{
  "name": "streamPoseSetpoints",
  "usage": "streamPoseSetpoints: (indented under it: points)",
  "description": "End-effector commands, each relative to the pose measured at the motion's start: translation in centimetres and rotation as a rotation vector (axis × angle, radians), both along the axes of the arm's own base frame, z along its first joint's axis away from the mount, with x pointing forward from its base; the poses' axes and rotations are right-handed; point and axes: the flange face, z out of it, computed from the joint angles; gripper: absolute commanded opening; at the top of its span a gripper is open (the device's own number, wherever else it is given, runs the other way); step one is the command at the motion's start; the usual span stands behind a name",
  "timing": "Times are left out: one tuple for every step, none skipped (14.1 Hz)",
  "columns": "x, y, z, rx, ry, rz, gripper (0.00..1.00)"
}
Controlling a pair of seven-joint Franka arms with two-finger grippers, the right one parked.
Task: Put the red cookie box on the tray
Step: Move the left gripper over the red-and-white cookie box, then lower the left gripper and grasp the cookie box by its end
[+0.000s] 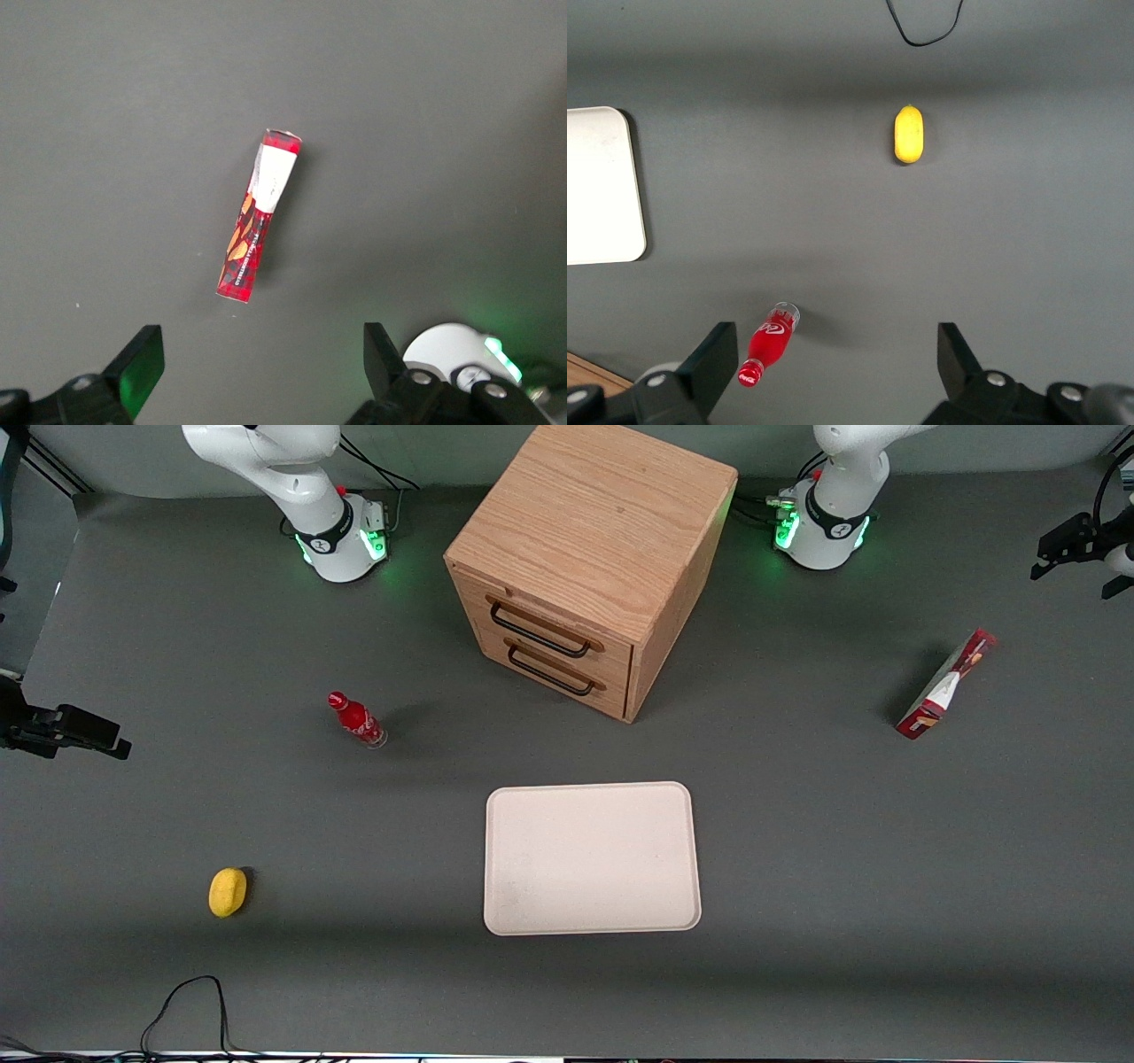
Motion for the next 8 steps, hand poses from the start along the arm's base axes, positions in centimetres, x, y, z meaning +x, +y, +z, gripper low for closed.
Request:
streamPoseSetpoints:
  points:
    - [-2.5,1.2,-0.4,0.028,-0.012,-0.237,1.0]
    - [-3.1,1.0,-0.6,0.03,-0.011,-0.28,1.0]
    - [-3.8,0.5,-0.7,0.037,-0.025,-0.287,1.0]
    - [-4.7,0.0,-1.1,0.051,-0.05,-0.292,1.0]
    - [-5.6,-0.5,-1.3,0.061,-0.073,-0.293,1.0]
    - [-5.8,-0.6,-1.7,0.06,-0.072,-0.294,1.0]
    - [-5.6,-0.6,-1.8,0.064,-0.077,-0.296,1.0]
    - [-5.2,-0.7,-2.7,0.067,-0.081,-0.299,1.0]
